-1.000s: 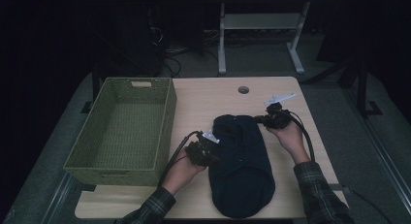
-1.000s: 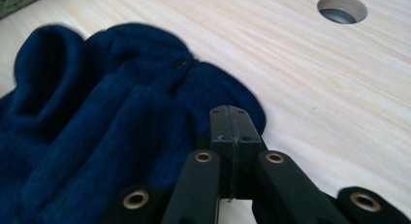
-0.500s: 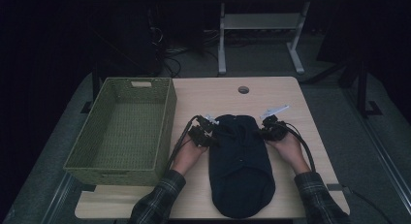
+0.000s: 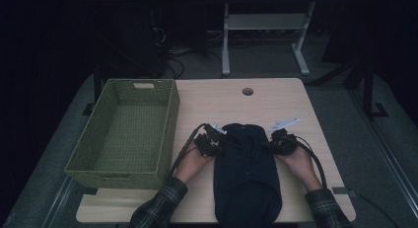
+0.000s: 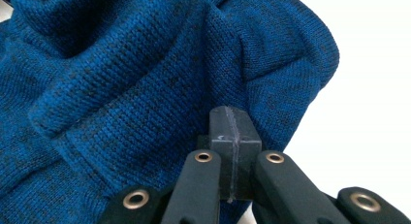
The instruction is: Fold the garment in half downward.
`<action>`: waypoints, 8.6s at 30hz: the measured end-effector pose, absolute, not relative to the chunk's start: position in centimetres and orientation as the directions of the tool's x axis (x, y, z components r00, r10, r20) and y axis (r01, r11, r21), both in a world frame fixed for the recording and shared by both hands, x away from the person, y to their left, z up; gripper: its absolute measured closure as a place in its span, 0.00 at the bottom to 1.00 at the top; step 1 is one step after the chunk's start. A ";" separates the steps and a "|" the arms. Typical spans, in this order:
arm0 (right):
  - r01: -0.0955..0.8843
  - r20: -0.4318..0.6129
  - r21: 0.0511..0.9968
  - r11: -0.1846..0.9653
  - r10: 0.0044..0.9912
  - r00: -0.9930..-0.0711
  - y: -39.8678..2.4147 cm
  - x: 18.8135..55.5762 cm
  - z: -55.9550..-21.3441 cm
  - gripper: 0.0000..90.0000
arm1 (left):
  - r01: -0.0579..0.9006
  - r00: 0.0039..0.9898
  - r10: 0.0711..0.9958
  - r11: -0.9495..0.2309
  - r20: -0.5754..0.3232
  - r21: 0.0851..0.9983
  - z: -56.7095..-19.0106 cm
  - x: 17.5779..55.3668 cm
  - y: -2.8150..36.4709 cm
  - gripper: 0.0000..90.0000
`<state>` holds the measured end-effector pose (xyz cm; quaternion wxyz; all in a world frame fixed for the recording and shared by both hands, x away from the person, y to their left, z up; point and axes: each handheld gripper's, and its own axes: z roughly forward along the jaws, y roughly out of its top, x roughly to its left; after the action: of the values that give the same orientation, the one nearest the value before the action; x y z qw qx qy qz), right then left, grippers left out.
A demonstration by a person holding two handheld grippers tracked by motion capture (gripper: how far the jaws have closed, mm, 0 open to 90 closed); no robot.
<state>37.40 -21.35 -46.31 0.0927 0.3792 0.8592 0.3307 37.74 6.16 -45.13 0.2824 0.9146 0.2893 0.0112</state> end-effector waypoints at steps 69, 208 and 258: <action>0.647 0.209 0.643 0.410 0.719 -0.663 -23.9 41.8 -46.5 0.77 | 0.544 0.818 0.547 -0.640 -0.176 0.542 -45.4 43.3 5.0 0.83; 0.434 0.098 0.806 0.402 0.632 -0.768 -25.4 24.9 -40.9 0.91 | 0.405 0.894 0.428 -0.643 -0.133 0.650 -37.6 29.3 10.9 1.00; 0.414 0.123 0.726 0.549 0.489 -0.864 -17.8 23.3 -46.2 1.00 | 0.425 0.890 0.438 -0.692 -0.128 0.584 -43.0 34.6 3.8 1.00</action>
<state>23.35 -17.82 -46.22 0.0467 0.2570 0.8788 0.3994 34.62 3.76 -43.03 0.3148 0.9197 0.2346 0.0109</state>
